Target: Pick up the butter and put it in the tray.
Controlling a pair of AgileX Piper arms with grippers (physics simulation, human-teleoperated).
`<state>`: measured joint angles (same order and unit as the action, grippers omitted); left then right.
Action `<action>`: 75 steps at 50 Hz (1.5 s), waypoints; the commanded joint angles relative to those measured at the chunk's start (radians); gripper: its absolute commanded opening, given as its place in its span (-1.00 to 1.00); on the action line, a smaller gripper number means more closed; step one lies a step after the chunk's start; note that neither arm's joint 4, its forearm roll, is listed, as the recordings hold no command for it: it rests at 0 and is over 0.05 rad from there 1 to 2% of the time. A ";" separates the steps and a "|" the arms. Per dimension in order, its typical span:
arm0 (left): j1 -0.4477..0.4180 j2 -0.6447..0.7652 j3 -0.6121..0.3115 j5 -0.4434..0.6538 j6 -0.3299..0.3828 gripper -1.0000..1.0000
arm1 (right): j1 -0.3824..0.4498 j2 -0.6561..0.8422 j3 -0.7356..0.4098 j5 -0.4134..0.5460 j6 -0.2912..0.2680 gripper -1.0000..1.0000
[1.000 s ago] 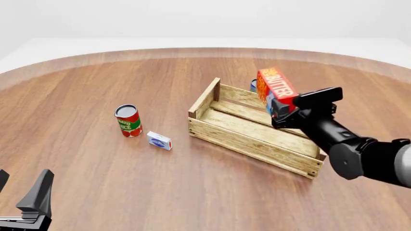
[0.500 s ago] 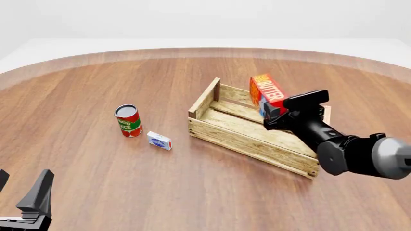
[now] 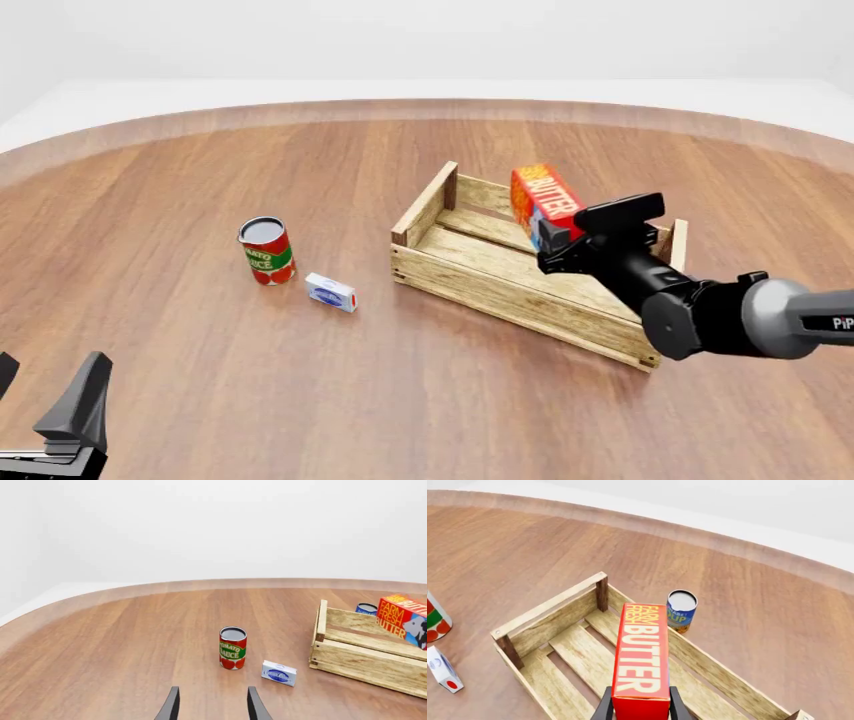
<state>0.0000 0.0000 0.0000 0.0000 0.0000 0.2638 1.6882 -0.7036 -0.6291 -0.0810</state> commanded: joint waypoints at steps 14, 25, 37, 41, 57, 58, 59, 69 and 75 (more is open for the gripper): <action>0.000 0.000 0.000 0.000 0.000 1.00 | 0.003 0.043 -0.033 -0.021 0.020 -1.00; 0.000 0.000 0.000 0.000 0.000 1.00 | 0.002 0.055 -0.030 -0.030 0.024 -1.00; 0.000 0.000 0.000 0.000 0.000 1.00 | 0.001 0.068 -0.029 -0.038 0.025 -1.00; 0.000 0.000 0.000 0.000 0.000 1.00 | 0.002 0.073 -0.031 -0.038 0.027 -1.00; 0.000 0.000 0.000 0.000 0.000 1.00 | -0.001 0.085 -0.032 -0.043 0.029 -1.00; 0.000 0.000 0.000 0.000 0.000 1.00 | -0.002 0.085 -0.032 -0.044 0.029 -1.00; 0.000 0.000 0.000 0.000 0.000 1.00 | -0.003 0.086 -0.031 -0.044 0.029 -1.00; 0.000 0.000 0.000 0.000 0.000 1.00 | -0.007 0.095 -0.040 -0.033 0.024 1.00; 0.000 0.000 0.000 0.000 0.000 1.00 | -0.006 0.094 -0.038 -0.028 0.023 1.00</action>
<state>0.0000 0.0000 0.0000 0.0000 0.0000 0.2590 1.7845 -0.7331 -0.6606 -0.0650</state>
